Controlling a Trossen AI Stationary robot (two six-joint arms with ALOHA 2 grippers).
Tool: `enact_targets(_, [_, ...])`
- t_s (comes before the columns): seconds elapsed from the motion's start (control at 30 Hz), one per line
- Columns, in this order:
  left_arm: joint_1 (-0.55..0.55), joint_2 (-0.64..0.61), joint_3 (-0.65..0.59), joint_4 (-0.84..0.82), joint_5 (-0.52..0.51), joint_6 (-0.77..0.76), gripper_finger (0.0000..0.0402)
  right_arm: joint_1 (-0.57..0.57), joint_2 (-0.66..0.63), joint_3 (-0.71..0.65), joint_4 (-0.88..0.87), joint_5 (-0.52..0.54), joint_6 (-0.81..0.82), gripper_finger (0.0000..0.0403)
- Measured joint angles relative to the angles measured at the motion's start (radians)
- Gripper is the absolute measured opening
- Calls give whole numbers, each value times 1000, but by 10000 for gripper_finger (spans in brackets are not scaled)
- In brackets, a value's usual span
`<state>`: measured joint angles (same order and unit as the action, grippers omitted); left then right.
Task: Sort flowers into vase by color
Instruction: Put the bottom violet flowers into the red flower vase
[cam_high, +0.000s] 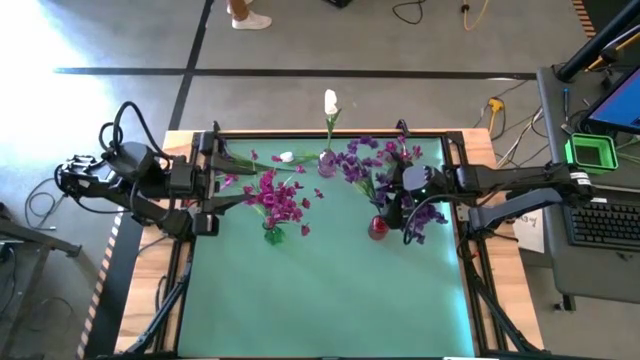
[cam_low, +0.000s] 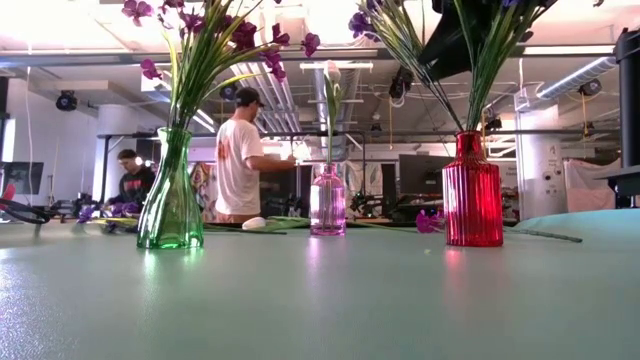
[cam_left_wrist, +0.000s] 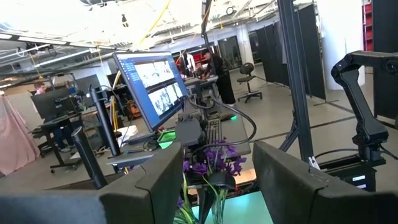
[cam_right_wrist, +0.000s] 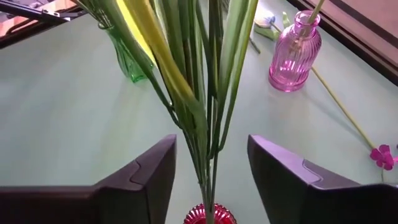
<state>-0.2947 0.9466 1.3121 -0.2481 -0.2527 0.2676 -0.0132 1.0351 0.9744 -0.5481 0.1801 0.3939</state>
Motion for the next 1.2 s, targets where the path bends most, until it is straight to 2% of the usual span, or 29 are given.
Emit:
enact_targets(0.2, [0, 0, 0, 0, 0, 0, 181, 0, 0, 13, 1, 2, -4, 202])
enact_targets(0.33, [0, 0, 0, 0, 0, 0, 181, 0, 1, 16, 2, 3, -11, 182])
enact_targets(0.47, [0, 0, 0, 1, 0, 0, 181, 0, 1, 31, 4, 3, -12, 133])
enact_targets(0.67, [0, 0, 0, 1, 0, 0, 181, 0, 1, 49, 4, 3, -12, 36])
enact_targets(0.73, [0, 0, 0, 1, 0, 0, 181, 0, 1, 49, 1, 3, -13, 17])
enact_targets(1.2, [0, 0, 0, 0, 0, 0, 181, 2, -24, 42, -98, -34, -38, 13])
